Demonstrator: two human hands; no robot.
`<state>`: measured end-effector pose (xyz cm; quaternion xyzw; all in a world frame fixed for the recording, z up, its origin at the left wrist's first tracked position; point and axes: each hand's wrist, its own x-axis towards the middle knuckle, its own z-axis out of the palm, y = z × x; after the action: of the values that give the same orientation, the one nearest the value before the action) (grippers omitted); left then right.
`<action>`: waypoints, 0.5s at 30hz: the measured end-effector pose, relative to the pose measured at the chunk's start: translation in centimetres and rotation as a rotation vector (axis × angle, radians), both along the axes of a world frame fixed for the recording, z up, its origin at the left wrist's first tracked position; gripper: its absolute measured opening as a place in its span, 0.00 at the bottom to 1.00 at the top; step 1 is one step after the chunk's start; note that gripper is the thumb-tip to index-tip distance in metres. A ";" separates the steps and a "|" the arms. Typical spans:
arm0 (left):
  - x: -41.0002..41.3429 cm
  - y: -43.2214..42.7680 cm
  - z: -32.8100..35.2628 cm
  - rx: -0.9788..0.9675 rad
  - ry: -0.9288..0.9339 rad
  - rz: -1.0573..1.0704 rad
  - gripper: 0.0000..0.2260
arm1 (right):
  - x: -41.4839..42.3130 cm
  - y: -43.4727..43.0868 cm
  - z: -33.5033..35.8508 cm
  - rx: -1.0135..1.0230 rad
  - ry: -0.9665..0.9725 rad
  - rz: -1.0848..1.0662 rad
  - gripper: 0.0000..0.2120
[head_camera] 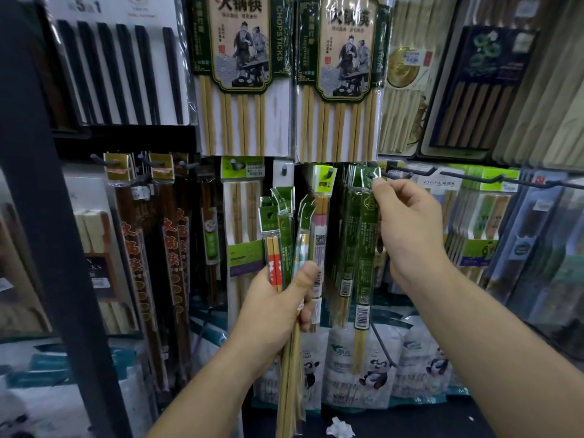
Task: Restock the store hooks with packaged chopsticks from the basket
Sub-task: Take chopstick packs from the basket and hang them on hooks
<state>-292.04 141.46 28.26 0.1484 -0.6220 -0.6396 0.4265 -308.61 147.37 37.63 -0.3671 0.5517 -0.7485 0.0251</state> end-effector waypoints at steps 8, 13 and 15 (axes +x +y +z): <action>0.3 0.0 0.0 0.062 0.070 -0.060 0.12 | -1.2 -1.1 -0.6 0.088 0.051 -0.072 0.15; 0.4 -0.3 -0.1 0.152 0.131 -0.113 0.17 | -0.4 -0.5 -1.1 0.093 0.045 -0.158 0.11; 0.4 -0.2 0.0 0.184 0.147 -0.134 0.15 | 0.6 0.3 -1.6 0.115 0.055 -0.105 0.11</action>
<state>-291.61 141.23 28.22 0.0975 -0.5362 -0.7303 0.4120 -308.02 147.64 36.05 -0.3563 0.6127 -0.7054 -0.0082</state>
